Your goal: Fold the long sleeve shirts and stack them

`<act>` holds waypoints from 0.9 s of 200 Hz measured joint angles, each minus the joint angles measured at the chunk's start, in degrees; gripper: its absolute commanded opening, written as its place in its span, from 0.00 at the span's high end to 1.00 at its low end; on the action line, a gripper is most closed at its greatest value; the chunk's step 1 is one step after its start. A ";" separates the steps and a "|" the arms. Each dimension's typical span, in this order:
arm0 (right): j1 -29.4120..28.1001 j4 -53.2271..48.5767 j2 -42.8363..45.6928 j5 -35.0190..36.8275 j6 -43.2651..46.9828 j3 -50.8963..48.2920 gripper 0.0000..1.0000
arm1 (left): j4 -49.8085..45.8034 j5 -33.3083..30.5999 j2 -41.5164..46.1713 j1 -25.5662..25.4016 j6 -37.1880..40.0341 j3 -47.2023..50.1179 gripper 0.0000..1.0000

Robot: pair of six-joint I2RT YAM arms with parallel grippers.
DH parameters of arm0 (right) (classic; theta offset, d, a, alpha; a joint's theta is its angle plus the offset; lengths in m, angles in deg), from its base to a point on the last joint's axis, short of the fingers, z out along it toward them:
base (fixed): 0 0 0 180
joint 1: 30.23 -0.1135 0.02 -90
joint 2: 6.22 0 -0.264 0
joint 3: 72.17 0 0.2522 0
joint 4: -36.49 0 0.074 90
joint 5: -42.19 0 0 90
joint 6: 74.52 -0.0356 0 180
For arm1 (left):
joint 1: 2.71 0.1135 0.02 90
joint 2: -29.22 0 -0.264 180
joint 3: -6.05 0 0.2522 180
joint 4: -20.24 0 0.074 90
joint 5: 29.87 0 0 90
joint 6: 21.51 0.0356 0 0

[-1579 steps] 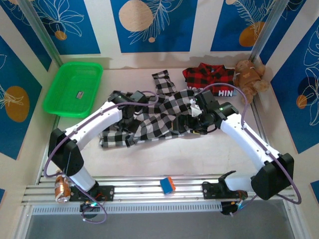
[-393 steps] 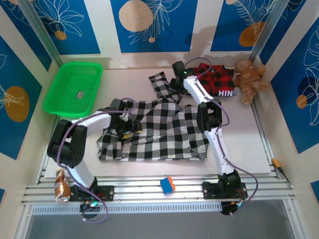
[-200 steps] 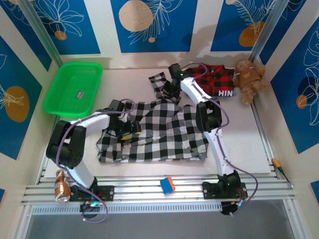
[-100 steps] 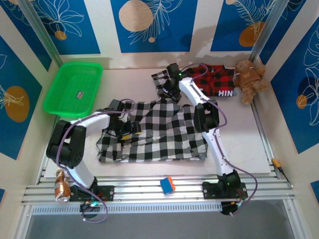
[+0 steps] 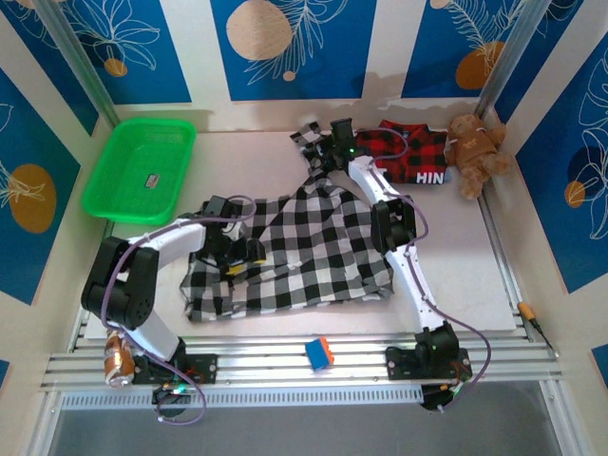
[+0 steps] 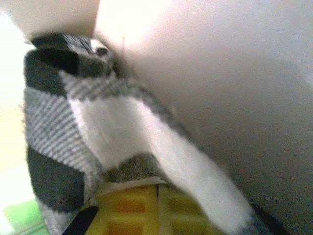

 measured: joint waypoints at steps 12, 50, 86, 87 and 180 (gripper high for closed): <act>0.17 3.28 -0.98 -0.59 -1.53 0.57 0.82 | -0.26 0.02 0.15 0.00 0.57 0.09 0.24; 0.72 7.52 -1.44 -6.12 -0.44 2.08 0.55 | -1.46 -0.02 0.63 0.00 1.81 0.09 0.22; 1.01 -0.46 9.90 -11.13 9.62 -5.73 0.44 | -4.90 -0.11 2.91 0.48 1.16 -1.75 0.18; 1.01 -0.76 10.27 -11.19 9.90 -6.01 0.44 | -5.09 -0.09 2.95 0.50 1.05 -1.99 0.18; -4.11 -19.56 51.52 0.70 30.69 -55.23 0.50 | -8.35 -11.72 -3.82 3.56 -1.29 -17.64 0.19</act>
